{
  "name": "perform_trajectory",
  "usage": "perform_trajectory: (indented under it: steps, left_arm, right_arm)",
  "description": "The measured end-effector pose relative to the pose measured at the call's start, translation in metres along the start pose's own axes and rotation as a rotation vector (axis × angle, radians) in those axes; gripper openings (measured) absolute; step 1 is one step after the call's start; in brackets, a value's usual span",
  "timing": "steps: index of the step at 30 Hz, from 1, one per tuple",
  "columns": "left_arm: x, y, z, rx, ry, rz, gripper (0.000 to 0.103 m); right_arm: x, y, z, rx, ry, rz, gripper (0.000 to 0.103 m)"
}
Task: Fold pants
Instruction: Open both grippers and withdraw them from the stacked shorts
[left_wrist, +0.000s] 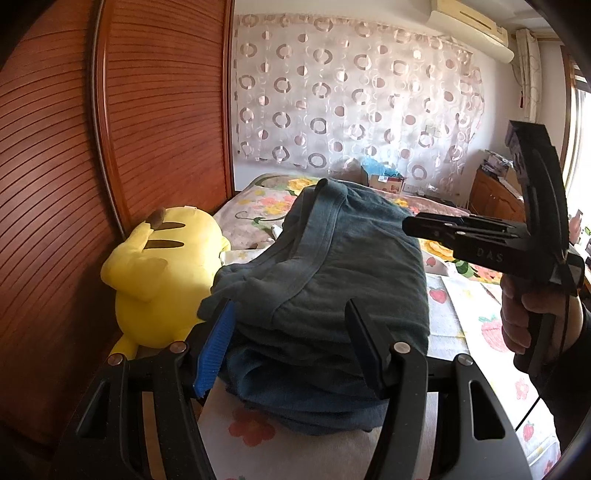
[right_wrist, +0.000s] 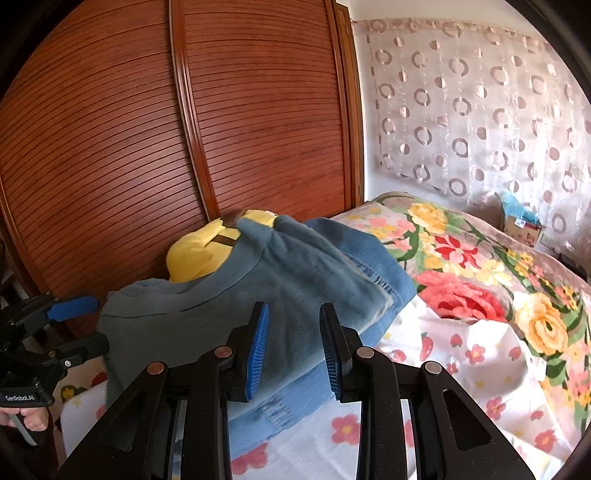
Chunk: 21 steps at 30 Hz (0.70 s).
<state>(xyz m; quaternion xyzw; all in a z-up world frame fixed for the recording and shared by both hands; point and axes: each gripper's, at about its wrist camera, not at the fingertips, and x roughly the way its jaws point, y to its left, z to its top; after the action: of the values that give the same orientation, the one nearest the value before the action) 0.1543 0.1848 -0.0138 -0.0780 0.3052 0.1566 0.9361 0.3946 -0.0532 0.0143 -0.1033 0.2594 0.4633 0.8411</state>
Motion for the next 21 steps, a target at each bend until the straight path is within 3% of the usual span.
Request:
perform_trajectory:
  steps: [7, 14, 21]
  left_arm:
    - [-0.017, -0.002, -0.004, 0.011, -0.016, -0.019, 0.063]
    - [-0.038, -0.005, -0.010, 0.024, -0.041, -0.059, 0.077]
    - [-0.055, -0.010, -0.016, 0.054, -0.061, -0.075, 0.085]
  right_arm:
    - [-0.027, 0.015, -0.011, 0.015, -0.009, -0.023, 0.029]
    - [-0.060, 0.037, -0.024, 0.019, -0.023, -0.052, 0.030]
    - [-0.090, 0.059, -0.037, 0.023, -0.043, -0.077, 0.030]
